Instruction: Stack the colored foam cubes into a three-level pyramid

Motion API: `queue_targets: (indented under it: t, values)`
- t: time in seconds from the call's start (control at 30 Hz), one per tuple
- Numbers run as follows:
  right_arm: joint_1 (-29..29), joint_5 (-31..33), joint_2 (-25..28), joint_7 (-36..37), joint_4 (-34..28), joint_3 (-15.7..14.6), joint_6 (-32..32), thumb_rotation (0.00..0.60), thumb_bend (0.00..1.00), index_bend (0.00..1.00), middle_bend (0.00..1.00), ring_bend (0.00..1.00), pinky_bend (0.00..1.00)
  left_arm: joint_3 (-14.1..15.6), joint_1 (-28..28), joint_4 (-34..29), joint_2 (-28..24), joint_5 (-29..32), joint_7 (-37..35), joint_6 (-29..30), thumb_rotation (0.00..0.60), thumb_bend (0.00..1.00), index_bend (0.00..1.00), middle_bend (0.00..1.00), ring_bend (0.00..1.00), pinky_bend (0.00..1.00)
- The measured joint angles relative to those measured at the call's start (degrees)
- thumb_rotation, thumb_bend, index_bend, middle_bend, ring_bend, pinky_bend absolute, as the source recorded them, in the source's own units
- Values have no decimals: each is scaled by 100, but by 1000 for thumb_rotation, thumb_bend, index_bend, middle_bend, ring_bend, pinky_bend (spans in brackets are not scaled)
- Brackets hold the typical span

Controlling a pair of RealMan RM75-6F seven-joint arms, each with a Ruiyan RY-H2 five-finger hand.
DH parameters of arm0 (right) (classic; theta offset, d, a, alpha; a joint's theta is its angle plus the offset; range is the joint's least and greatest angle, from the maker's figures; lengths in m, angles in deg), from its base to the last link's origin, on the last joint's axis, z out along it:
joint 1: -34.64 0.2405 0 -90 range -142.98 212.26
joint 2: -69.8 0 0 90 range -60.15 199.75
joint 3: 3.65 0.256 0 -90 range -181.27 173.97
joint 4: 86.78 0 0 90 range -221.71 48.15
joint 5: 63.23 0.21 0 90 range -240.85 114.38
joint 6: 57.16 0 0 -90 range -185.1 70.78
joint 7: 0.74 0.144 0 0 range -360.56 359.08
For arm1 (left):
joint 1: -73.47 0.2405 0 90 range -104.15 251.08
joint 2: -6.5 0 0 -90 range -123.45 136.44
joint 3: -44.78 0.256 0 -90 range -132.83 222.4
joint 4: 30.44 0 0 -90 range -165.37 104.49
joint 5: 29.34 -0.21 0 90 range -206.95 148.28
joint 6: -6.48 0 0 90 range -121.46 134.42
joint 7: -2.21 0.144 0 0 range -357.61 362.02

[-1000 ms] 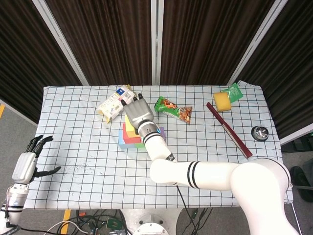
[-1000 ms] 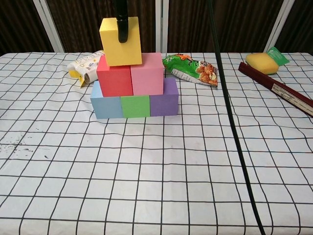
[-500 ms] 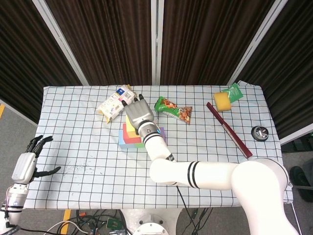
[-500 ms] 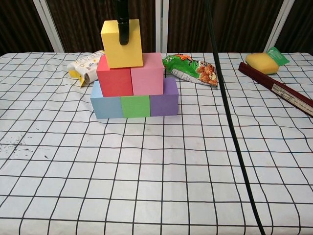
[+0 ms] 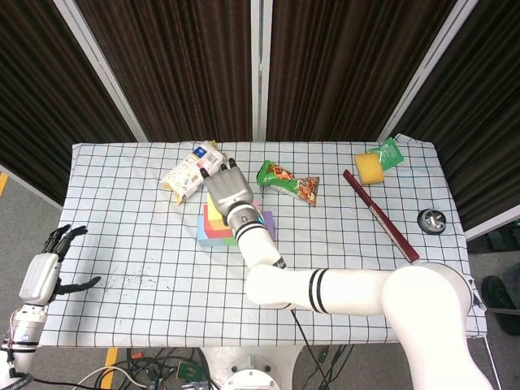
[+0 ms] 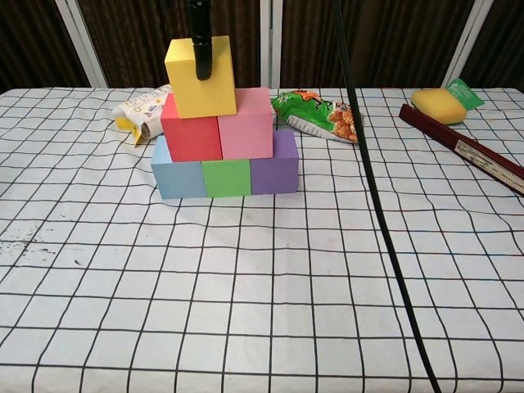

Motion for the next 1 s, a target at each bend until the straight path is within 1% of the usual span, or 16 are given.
queue_targets:
  t: [0.67,1.0]
  values:
    - [-81,63,-81,-247,3,237,-298,600,69,0,567,117,0,14,-16,5,-2,-13,-115,-42,600,0,112,157,27,10]
    - [-67,335,-151,-510,22,473,-537,600,71,0,570,117,0,13,-44,-51,-35,-31,-124,-58,600,0,112,157,27,11]
